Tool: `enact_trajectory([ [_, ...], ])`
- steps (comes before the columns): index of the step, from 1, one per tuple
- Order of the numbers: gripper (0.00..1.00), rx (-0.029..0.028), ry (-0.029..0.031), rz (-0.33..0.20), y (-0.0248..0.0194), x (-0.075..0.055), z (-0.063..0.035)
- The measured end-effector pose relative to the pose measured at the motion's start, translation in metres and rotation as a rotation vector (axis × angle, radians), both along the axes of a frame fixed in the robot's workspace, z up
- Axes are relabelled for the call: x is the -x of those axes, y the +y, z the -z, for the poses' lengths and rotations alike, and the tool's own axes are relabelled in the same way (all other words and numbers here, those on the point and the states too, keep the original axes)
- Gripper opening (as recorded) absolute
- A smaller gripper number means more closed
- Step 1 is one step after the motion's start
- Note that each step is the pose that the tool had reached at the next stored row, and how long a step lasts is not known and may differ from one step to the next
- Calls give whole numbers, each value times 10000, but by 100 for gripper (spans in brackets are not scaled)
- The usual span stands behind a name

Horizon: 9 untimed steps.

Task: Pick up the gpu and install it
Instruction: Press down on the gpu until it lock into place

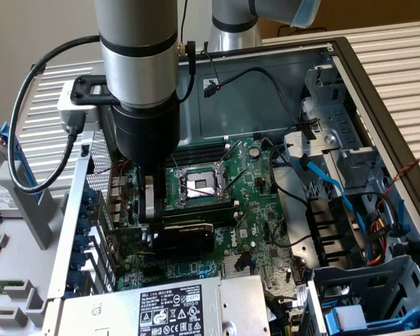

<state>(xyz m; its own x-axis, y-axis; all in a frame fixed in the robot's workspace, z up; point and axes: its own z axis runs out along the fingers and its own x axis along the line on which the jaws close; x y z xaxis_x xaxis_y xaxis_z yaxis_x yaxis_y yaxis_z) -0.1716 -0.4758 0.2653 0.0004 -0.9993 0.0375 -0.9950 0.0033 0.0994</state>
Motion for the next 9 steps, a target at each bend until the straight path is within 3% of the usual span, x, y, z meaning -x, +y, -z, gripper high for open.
enact_trajectory([
  [3, 11, -4, 0, 0, 0, 0, 0],
  [5, 11, -75, -7, 2, 2, 0, -25],
  [6, 11, -103, -9, 5, 2, 1, -45],
  [9, 11, -111, -2, 1, -4, 0, -161],
])
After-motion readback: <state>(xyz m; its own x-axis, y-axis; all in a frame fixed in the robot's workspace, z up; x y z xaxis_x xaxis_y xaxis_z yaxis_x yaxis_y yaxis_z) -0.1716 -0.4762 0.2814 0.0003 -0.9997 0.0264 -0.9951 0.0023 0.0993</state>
